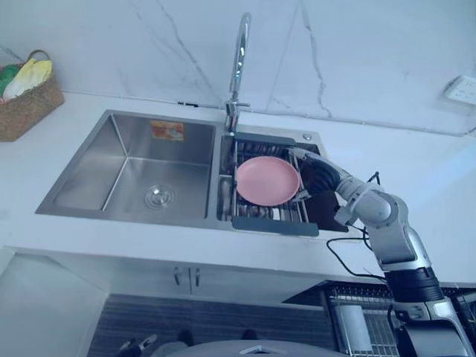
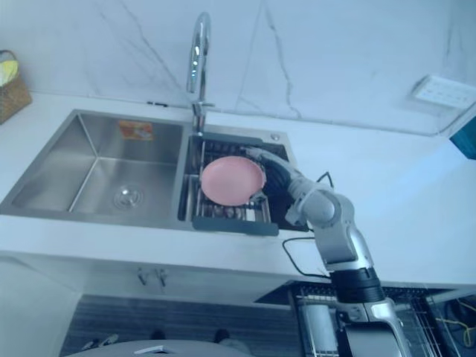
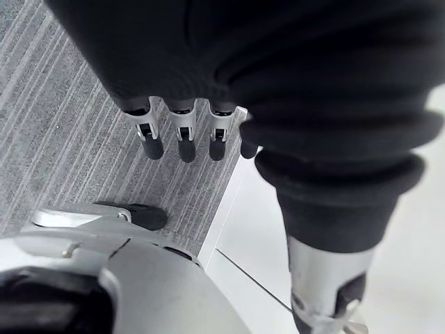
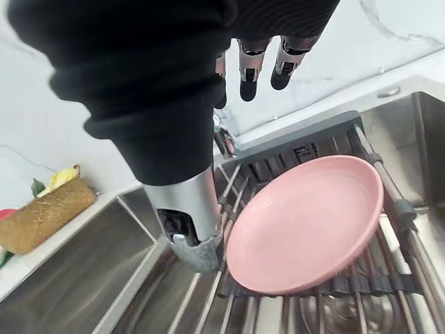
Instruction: Walk over to the sink, pick up the cup, carry it to the dishwasher, place the cup inside the dishwasher, then close the dishwasher door
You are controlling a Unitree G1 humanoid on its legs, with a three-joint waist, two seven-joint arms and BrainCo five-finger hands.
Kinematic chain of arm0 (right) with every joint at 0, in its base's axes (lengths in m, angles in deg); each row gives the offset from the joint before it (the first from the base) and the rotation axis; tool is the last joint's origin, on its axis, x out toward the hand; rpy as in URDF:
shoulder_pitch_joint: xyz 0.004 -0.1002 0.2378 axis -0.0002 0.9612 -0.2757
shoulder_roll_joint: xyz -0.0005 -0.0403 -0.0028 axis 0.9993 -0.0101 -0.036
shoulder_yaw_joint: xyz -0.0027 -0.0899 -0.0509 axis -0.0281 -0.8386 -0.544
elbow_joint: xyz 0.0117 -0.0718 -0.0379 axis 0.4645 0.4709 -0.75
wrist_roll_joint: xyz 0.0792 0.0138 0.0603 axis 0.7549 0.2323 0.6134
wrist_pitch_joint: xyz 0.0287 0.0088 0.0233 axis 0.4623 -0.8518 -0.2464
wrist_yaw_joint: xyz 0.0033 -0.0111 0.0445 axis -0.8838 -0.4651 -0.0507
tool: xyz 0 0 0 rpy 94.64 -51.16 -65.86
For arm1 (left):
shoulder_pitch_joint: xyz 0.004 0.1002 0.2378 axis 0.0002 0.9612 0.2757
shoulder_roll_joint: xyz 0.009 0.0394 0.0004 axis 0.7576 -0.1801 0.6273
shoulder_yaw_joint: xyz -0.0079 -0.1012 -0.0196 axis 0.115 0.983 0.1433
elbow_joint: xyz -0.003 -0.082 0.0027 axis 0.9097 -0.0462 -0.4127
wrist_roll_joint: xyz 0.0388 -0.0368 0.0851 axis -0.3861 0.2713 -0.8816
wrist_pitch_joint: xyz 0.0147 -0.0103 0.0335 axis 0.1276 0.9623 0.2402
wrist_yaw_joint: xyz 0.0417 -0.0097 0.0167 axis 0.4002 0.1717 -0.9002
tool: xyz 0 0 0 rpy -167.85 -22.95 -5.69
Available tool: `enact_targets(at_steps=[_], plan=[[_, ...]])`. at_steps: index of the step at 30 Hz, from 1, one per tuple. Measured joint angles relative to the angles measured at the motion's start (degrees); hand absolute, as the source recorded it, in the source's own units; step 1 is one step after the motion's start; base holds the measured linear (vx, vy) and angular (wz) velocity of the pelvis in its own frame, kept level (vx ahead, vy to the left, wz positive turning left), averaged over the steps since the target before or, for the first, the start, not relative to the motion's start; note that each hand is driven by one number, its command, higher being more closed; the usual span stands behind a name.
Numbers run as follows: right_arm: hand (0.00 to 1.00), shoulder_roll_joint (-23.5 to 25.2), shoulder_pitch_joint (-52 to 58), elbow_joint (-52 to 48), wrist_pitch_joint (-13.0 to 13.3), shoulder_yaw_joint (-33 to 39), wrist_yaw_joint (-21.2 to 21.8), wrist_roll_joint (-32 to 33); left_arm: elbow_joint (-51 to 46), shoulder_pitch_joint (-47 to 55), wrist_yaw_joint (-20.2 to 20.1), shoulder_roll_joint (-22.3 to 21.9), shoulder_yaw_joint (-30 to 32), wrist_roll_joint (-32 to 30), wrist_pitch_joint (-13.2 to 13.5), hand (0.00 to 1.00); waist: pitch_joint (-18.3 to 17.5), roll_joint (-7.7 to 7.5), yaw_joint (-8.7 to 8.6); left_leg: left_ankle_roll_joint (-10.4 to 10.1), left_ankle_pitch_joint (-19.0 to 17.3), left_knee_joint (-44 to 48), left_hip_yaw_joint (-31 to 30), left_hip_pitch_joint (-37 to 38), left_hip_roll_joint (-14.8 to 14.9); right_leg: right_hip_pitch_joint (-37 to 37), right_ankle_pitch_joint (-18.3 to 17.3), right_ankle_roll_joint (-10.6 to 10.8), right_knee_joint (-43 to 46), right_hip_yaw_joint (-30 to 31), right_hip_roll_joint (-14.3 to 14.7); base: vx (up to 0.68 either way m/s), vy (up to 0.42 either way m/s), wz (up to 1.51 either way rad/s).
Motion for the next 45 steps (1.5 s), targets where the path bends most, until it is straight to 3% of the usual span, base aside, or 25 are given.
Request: enact_targets(at_steps=[9, 21, 29, 45], plan=[[0.00, -0.63, -0.01, 4.27, 1.86, -1.90, 0.06, -8.54, -0.46, 0.10, -0.38, 0.52, -1.03, -0.09, -0.61, 0.00, -0.03, -0.14, 0.30, 0.52, 0.34, 0.30, -0.07, 0.14, -0.20, 0.15, 0.12, 0.15, 0.01, -0.03, -0.15, 0.00, 0.000, 0.00], [0.00, -0.64, 0.00, 6.09, 8.37, -4.23, -6.57, -19.28, -0.63, 0.56, -0.37, 0.69, -1.29, -1.23, -0.57, 0.00, 0.03, -0.51, 0.56, 0.40, 0.26, -0.04, -0.07, 0.28, -0.49, 0.10, -0.21, 0.09, 0.50, 0.12, -0.52, -0.02, 0.002, 0.00], [0.00, -0.62, 0.01, 6.34, 10.02, -8.08, -8.81, -23.55, -1.60, 0.80, 0.00, 1.21, -3.32, -1.22, -0.53, 0.00, 0.19, -0.27, 0.79, 0.43, 0.21, -0.04, -0.07, -0.47, -0.57, -0.12, -0.24, 0.13, 0.41, 0.14, -0.60, 0.00, 0.000, 0.00], [0.00, -0.62, -0.91, 14.75, 6.40, -8.55, -15.48, -28.91, -2.17, 0.85, 0.00, 1.26, -4.53, -1.09, -0.53, 0.00, 0.62, 0.49, 1.98, 0.95, 0.61, -0.02, -0.85, -1.11, -0.73, -1.07, 0.05, 0.44, 0.42, -0.11, -0.54, 0.00, 0.000, 0.00]])
